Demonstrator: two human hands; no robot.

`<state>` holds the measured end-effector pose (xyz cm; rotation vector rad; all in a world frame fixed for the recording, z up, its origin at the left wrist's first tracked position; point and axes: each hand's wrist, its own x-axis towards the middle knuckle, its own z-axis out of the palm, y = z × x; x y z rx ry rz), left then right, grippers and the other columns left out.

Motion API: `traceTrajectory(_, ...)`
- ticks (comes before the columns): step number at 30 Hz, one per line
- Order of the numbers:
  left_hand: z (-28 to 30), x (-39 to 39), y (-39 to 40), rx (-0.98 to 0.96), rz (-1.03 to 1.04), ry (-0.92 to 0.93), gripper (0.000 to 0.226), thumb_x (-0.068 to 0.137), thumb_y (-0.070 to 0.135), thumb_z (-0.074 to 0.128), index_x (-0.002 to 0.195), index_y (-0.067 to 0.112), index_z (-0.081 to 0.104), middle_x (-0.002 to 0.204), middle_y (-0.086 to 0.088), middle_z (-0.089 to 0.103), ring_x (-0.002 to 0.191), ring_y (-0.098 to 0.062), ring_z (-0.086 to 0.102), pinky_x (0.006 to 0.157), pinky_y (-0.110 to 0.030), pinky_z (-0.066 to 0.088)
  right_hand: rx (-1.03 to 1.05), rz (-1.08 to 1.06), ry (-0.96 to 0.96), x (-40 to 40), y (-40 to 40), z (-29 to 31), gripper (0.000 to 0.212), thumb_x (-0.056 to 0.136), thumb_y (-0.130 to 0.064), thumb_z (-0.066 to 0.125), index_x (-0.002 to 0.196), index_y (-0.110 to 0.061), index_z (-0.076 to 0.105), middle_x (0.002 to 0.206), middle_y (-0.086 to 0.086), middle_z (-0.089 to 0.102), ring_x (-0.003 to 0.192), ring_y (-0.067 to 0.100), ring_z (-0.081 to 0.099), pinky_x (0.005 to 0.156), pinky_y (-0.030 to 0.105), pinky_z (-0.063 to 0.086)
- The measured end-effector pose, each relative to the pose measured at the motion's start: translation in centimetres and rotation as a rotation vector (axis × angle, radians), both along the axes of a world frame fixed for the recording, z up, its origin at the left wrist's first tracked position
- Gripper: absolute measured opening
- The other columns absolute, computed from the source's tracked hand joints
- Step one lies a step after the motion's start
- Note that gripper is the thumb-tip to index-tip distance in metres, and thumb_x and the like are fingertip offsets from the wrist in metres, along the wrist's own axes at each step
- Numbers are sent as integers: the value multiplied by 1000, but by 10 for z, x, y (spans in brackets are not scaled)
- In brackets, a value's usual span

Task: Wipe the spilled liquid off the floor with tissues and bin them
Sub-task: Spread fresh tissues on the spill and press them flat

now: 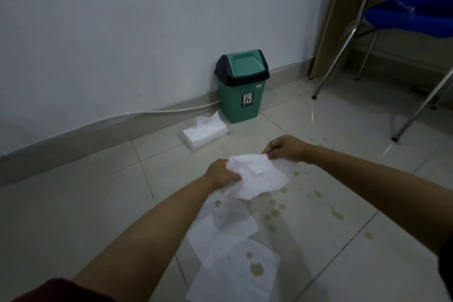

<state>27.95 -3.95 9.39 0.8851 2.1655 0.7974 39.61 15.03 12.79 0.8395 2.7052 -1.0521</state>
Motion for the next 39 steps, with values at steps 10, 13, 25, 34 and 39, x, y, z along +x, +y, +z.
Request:
traceTrajectory(10,-118,36,3,-118,34,72,43,94,31,53,130,7,52,135,-12,55,124,-25,51,101,-27,39,33,20,-19,-2,19,-117,10,83,-15,68,90,-16,75,104,1,69,96,15,58,83,22,39)
traceTrajectory(13,-133,34,6,-105,71,205,41,88,38,59,119,11,59,121,-9,62,114,-26,54,97,-34,45,-17,17,-11,-9,19,-141,9,83,-13,69,90,-14,74,102,2,70,94,13,58,80,20,39)
traceTrajectory(25,-139,11,19,-37,142,390,26,91,33,55,114,21,54,114,1,67,109,-21,59,95,-34,31,23,-55,233,-49,4,-168,8,82,-10,68,83,-18,69,90,-5,69,90,12,63,85,28,48)
traceTrajectory(34,-150,4,13,7,328,259,23,93,26,55,112,15,50,105,-8,68,103,-30,62,94,-35,40,187,-98,426,-26,-29,-197,16,87,-5,57,87,-19,50,92,-5,45,72,5,48,67,16,40)
traceTrajectory(39,-149,4,16,-30,341,508,20,86,7,56,104,13,50,107,-7,55,105,-26,48,87,-33,41,206,-79,355,-16,-36,-207,10,91,-8,53,97,-15,57,102,-2,46,87,14,49,80,24,44)
